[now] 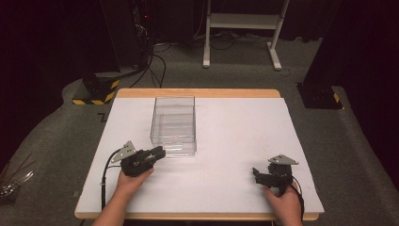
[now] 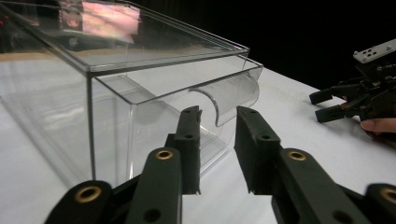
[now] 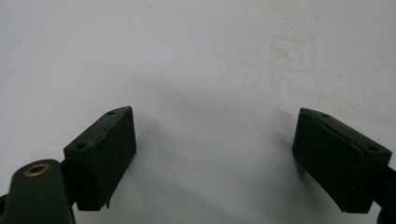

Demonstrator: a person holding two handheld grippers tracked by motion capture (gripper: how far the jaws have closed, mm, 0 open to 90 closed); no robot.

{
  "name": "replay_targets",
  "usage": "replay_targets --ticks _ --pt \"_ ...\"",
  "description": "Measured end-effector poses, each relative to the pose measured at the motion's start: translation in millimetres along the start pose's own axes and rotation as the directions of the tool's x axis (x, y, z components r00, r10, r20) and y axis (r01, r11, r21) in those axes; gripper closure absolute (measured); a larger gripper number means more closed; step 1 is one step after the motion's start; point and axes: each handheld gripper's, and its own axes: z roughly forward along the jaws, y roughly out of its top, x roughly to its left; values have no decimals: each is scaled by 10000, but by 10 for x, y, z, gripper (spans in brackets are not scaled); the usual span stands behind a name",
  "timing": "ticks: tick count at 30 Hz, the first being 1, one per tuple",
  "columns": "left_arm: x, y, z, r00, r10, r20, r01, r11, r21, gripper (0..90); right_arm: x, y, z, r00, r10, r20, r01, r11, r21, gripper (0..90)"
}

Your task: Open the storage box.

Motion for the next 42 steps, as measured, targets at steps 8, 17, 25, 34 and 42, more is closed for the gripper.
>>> replay_targets --ticks 8,17,25,34,42 --pt "-15 34 160 9996 -43 280 35 9996 288 744 1 0 0 10000 2 5 -2 10000 -1 138" --pt "14 22 135 9986 163 493 -177 9994 287 804 2 -1 -1 10000 25 3 -25 10000 4 138" --pt "3 15 115 9981 200 584 -218 9993 297 816 3 -2 0 10000 25 7 -25 10000 -17 138" --pt "-29 5 70 9970 311 707 -339 9987 383 827 2 -1 -1 10000 21 6 -21 10000 -2 138" --pt "-102 -55 2 9958 216 888 -241 9994 266 831 3 -1 0 10000 22 10 -22 10000 -16 138"
